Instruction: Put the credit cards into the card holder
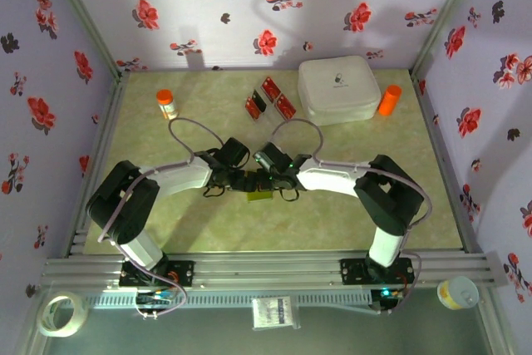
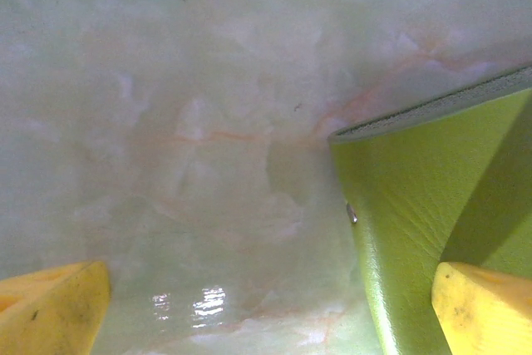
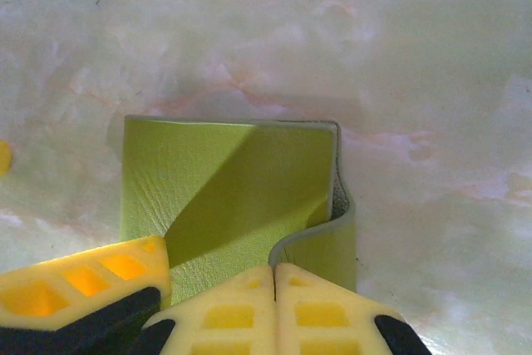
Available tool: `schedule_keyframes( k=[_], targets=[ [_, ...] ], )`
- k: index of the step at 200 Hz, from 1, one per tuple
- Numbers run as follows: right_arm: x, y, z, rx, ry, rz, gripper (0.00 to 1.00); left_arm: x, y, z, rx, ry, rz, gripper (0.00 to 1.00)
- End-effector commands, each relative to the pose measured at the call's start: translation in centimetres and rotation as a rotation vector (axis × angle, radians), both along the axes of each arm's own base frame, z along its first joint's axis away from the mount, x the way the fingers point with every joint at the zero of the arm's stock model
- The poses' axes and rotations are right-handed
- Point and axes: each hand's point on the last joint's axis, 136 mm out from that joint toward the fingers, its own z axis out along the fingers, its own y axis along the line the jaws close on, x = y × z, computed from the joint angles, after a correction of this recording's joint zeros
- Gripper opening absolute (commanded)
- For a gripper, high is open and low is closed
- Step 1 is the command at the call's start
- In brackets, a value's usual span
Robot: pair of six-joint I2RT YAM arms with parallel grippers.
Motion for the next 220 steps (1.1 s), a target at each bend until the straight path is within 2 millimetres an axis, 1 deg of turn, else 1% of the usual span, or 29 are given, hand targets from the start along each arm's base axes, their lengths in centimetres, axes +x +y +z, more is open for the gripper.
schedule_keyframes(
  k=[1, 44, 56, 70, 91, 113, 143, 157, 183, 220],
  targets=[
    [-3.8, -0.6, -3.2, -0.1, 0.102, 0.086, 0.0, -1.7, 1.7, -2.9, 0.073, 0.072, -0.006, 1.0],
    [-5.6, -0.7, -4.6, -0.154, 0.118, 0.151, 0.0, -1.7, 1.5, -3.0, 0.065, 0.077, -0.003, 1.0],
    [-5.7, -0.8, -4.8, -0.159, 0.122, 0.149, 0.0, -1.7, 1.6, -3.0, 0.066, 0.077, -0.003, 1.0],
    [-5.6, -0.9, -4.6, -0.148, 0.116, 0.137, 0.0, -1.7, 1.5, -3.1, 0.065, 0.077, -0.002, 1.0],
    [-4.9, -0.5, -3.3, -0.119, 0.093, 0.123, 0.0, -1.8, 1.6, -3.1, 0.066, 0.079, -0.001, 1.0],
    [-3.6, -0.3, -1.7, -0.085, 0.068, 0.095, 0.07, -1.8, 1.6, -3.2, 0.068, 0.081, -0.002, 1.0],
    [-1.7, -0.6, 0.6, -0.032, 0.04, 0.055, 0.21, -1.8, 1.6, -3.0, 0.068, 0.079, -0.004, 1.0],
    [-1.1, -0.7, 1.5, -0.011, 0.031, 0.044, 0.25, -1.8, 1.6, -3.0, 0.066, 0.081, -0.004, 1.0],
    [-0.3, -1.1, 2.4, 0.005, 0.025, 0.03, 0.28, -1.8, 1.5, -3.0, 0.065, 0.078, -0.003, 1.0],
    [0.2, -1.2, 2.6, 0.009, 0.031, 0.027, 0.29, -1.8, 1.5, -3.1, 0.064, 0.082, -0.004, 1.0]
  ],
)
